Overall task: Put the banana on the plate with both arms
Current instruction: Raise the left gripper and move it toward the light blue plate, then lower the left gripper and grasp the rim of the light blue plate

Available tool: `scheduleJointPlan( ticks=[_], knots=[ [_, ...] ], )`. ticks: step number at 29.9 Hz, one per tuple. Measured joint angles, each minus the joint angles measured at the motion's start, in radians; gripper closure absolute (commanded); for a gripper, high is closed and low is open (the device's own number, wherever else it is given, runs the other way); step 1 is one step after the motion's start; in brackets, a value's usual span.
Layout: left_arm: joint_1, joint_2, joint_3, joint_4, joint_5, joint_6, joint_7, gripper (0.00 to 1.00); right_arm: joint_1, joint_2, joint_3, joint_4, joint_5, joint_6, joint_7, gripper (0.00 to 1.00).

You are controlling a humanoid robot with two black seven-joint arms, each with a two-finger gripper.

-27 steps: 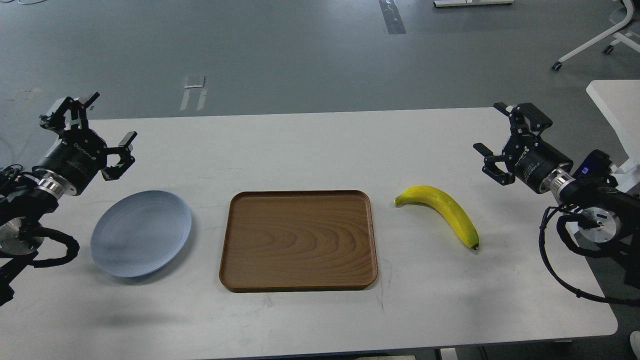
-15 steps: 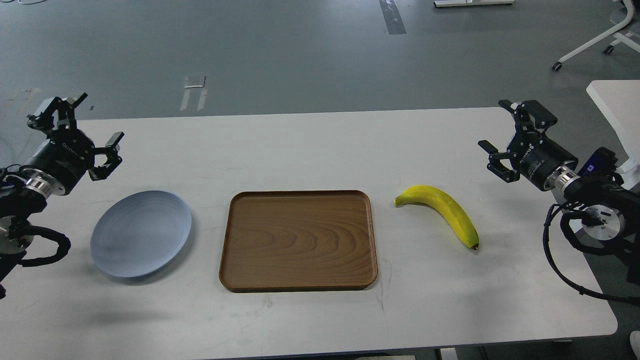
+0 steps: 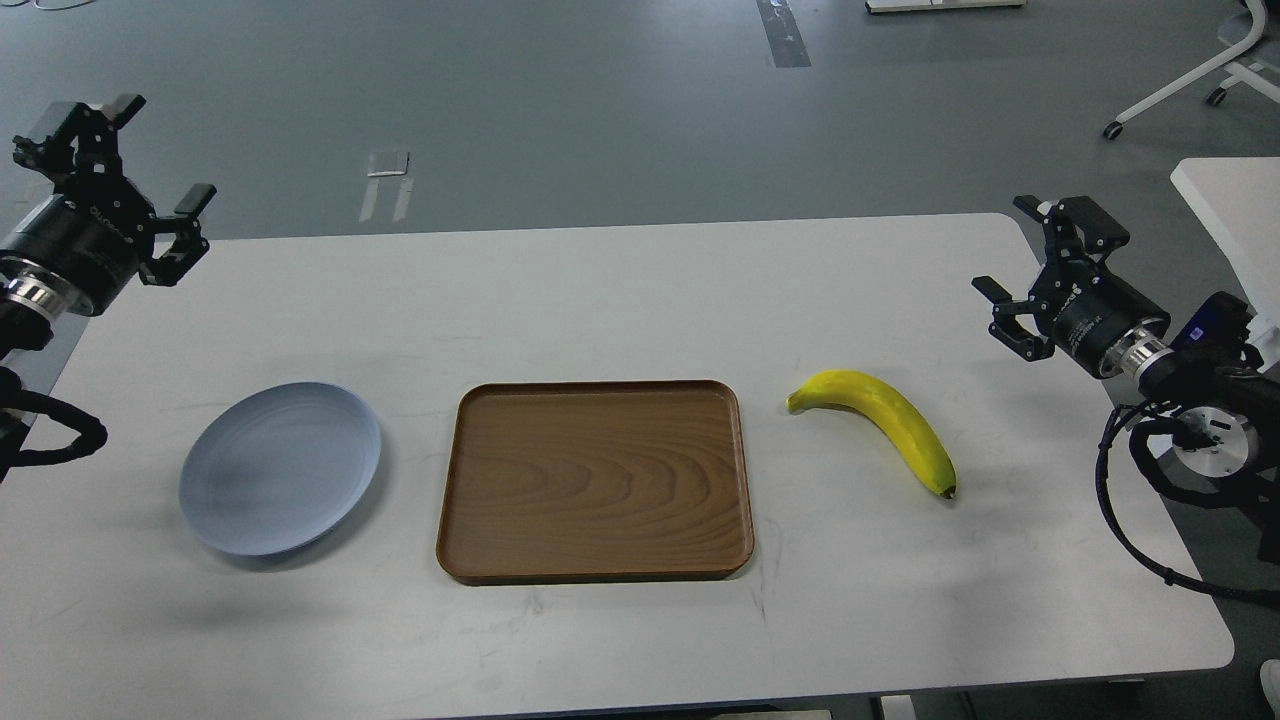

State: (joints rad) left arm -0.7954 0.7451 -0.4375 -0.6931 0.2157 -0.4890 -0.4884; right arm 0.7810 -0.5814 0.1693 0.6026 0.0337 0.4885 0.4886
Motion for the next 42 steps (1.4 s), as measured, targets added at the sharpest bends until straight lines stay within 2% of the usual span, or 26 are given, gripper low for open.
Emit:
scheduleJointPlan(
  ticks=[5, 8, 12, 15, 18, 22, 31, 42],
  knots=[
    [-0.003, 0.131, -0.043, -0.264, 0.275, 0.000, 0.000, 0.00, -0.002, 0.003, 0.002, -0.003, 0.000, 0.000, 0.000, 0.00],
    [-0.003, 0.174, -0.062, -0.363, 0.474, 0.000, -0.001, 0.00, -0.002, 0.003, 0.002, -0.003, 0.000, 0.000, 0.000, 0.00],
    [0.002, 0.225, -0.059, -0.461, 0.842, 0.000, -0.001, 0.00, -0.002, 0.003, 0.000, -0.003, 0.000, 0.000, 0.000, 0.00],
    [0.013, 0.256, -0.048, -0.490, 1.053, 0.000, -0.001, 0.00, -0.002, 0.003, -0.001, -0.003, 0.000, 0.000, 0.000, 0.00],
    [0.033, 0.281, -0.022, -0.488, 1.205, 0.021, -0.001, 0.00, -0.005, 0.003, -0.001, -0.003, 0.000, 0.000, 0.000, 0.00],
    [0.078, 0.297, 0.032, -0.454, 1.340, 0.104, -0.001, 0.00, -0.006, 0.003, -0.002, -0.002, 0.000, 0.000, 0.000, 0.00],
    [0.126, 0.281, 0.173, -0.236, 1.360, 0.222, -0.001, 0.06, -0.007, 0.002, -0.002, -0.001, 0.000, 0.000, 0.000, 0.00],
    [0.133, 0.224, 0.230, -0.180, 1.271, 0.245, 0.000, 0.08, -0.007, 0.003, 0.003, -0.002, 0.000, 0.000, 0.000, 0.00]
  ],
)
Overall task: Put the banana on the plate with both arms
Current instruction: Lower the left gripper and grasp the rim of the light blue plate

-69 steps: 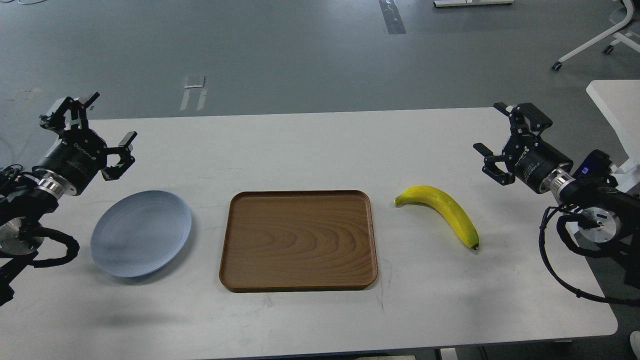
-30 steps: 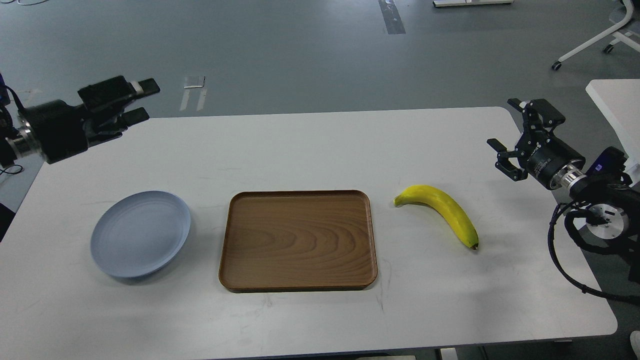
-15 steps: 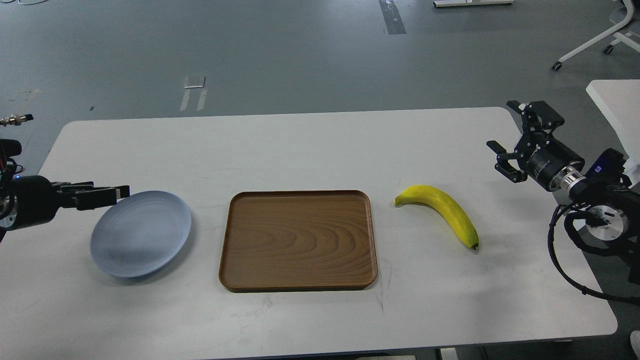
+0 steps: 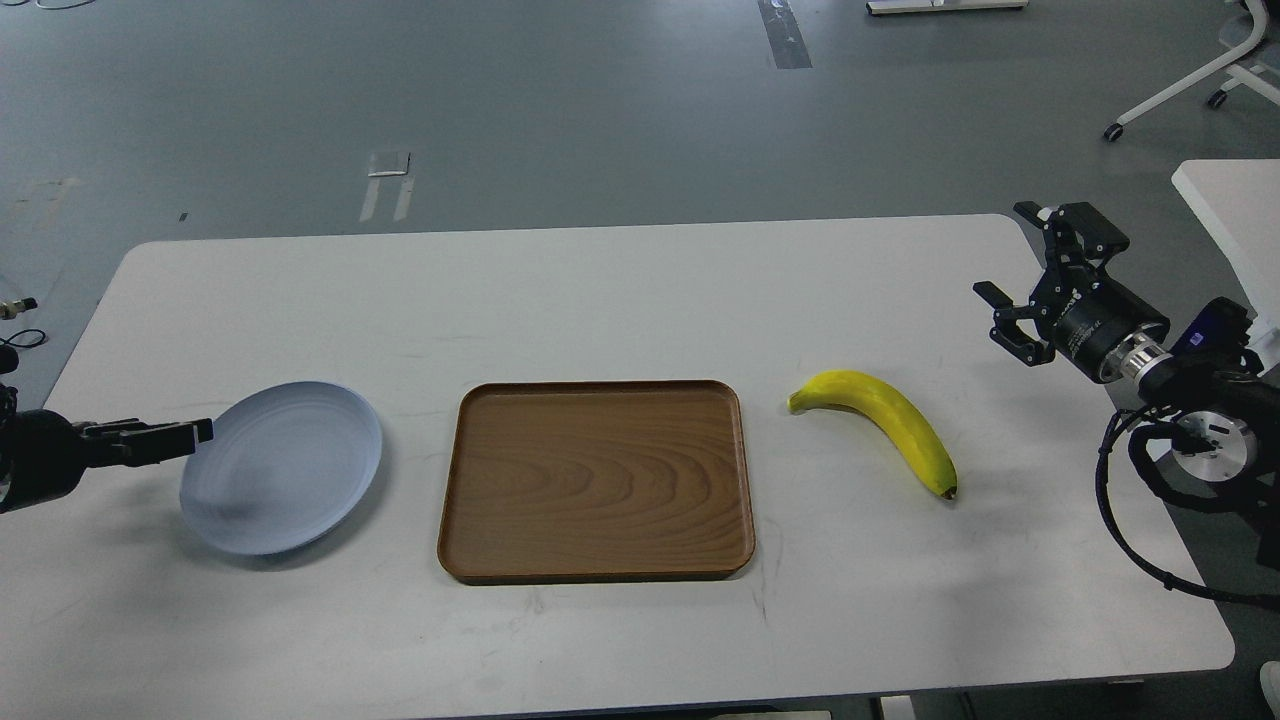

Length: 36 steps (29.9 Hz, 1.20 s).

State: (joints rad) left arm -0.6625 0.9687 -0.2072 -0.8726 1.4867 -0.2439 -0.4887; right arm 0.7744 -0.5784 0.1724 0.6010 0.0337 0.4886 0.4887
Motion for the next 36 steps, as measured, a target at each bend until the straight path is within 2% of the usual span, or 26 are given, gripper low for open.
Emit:
scheduleJointPlan(
  ticks=[10, 20, 28, 30, 32, 35, 36],
  knots=[
    [0.013, -0.059, 0.003, 0.054, -0.005, 0.001, 0.000, 0.11, 0.001, -0.003, 0.001, 0.000, 0.000, 0.000, 0.000, 0.00],
    [0.023, -0.075, 0.002, 0.080, -0.006, -0.002, 0.000, 0.26, -0.004, -0.009, 0.000, 0.000, 0.000, 0.000, 0.000, 0.00],
    [0.028, -0.080, 0.002, 0.084, -0.006, -0.006, 0.000, 0.30, -0.004, -0.009, 0.001, 0.001, 0.000, 0.000, 0.000, 0.00],
    [0.028, -0.080, 0.001, 0.084, -0.006, -0.006, 0.000, 0.37, -0.004, -0.009, 0.001, 0.001, 0.000, 0.000, 0.000, 0.00],
    [0.029, -0.080, 0.002, 0.084, -0.006, -0.007, 0.000, 0.48, -0.003, -0.009, 0.001, 0.001, 0.000, 0.000, 0.000, 0.00],
    [0.029, -0.080, 0.002, 0.088, -0.006, -0.010, 0.000, 0.56, -0.003, -0.010, 0.000, 0.001, 0.000, 0.000, 0.000, 0.00],
    [0.030, -0.080, 0.002, 0.091, -0.006, -0.010, 0.000, 0.69, -0.003, -0.011, 0.000, 0.001, 0.000, 0.000, 0.000, 0.00]
  ],
)
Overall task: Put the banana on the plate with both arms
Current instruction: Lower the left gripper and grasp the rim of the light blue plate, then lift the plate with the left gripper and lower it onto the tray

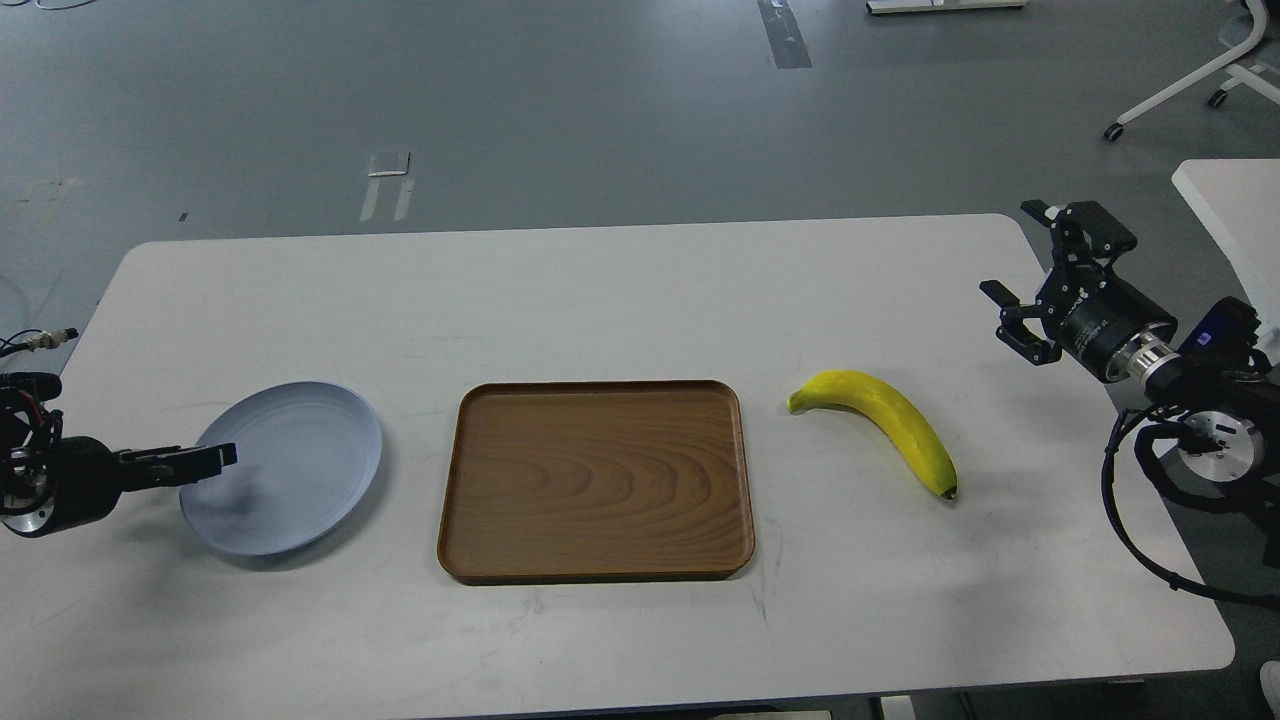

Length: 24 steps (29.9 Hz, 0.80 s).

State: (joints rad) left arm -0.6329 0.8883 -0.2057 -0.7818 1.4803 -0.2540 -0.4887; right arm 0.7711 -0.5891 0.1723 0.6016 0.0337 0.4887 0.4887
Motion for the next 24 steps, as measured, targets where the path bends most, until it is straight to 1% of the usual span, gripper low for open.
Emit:
scheduleJointPlan(
  ticks=[1, 2, 3, 16, 20, 22, 24],
  knots=[
    [0.000, 0.000, 0.000, 0.002, 0.000, 0.000, 0.000, 0.87, 0.000, 0.000, 0.000, 0.000, 0.000, 0.000, 0.000, 0.00],
    [0.000, 0.000, 0.000, 0.003, 0.000, -0.001, 0.000, 0.96, 0.000, 0.000, 0.000, 0.000, 0.000, 0.000, 0.000, 0.00],
    [0.000, 0.000, 0.000, 0.004, 0.000, -0.002, 0.000, 1.00, 0.000, -0.001, 0.000, 0.000, 0.000, 0.000, 0.000, 0.00],
    [-0.015, 0.005, 0.000, 0.008, -0.004, -0.019, 0.000, 1.00, 0.000, 0.000, 0.003, 0.000, 0.000, 0.000, 0.000, 0.00],
    [-0.027, 0.008, -0.002, 0.009, -0.056, -0.031, 0.000, 1.00, 0.000, 0.000, 0.004, -0.001, 0.000, 0.000, 0.000, 0.00],
    [-0.050, 0.009, -0.002, 0.008, -0.083, -0.057, 0.000, 1.00, 0.001, 0.000, 0.004, -0.002, 0.000, 0.000, 0.000, 0.00],
    [-0.092, 0.010, -0.002, 0.002, -0.097, -0.119, 0.000, 1.00, 0.001, 0.000, 0.004, -0.004, 0.000, 0.000, 0.000, 0.00]
  ],
)
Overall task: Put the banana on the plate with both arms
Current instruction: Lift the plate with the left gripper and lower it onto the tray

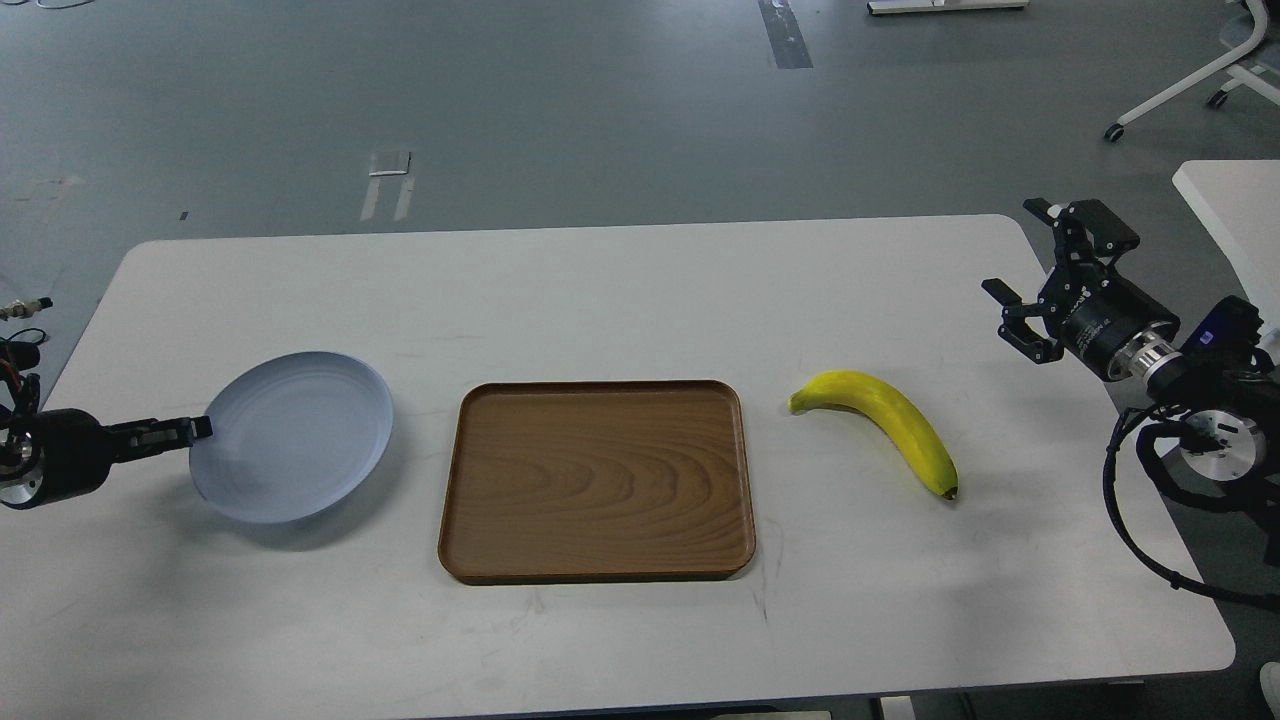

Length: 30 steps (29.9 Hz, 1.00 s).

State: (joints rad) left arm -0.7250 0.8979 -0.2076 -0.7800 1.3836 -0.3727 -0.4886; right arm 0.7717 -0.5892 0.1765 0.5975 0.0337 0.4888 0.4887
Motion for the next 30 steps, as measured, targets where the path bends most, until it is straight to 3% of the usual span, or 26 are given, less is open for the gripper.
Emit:
scheduleJointPlan(
  ticks=[5, 10, 17, 30],
  knots=[
    [-0.123, -0.006, 0.000, -0.037, -0.004, -0.109, 0.000, 1.00, 0.000, 0.003, 0.000, -0.008, 0.000, 0.000, 0.000, 0.00],
    [-0.207, -0.021, 0.000, -0.154, 0.003, -0.116, 0.000, 1.00, 0.000, 0.005, 0.000, -0.012, 0.000, 0.000, 0.000, 0.00],
    [-0.288, -0.145, 0.015, -0.263, 0.059, -0.116, 0.000, 1.00, 0.001, 0.008, 0.000, -0.037, 0.000, 0.000, 0.000, 0.00],
    [-0.298, -0.434, 0.092, -0.114, 0.225, -0.116, 0.000, 1.00, -0.001, -0.011, 0.000, -0.070, 0.000, 0.000, 0.000, 0.00]
  ],
)
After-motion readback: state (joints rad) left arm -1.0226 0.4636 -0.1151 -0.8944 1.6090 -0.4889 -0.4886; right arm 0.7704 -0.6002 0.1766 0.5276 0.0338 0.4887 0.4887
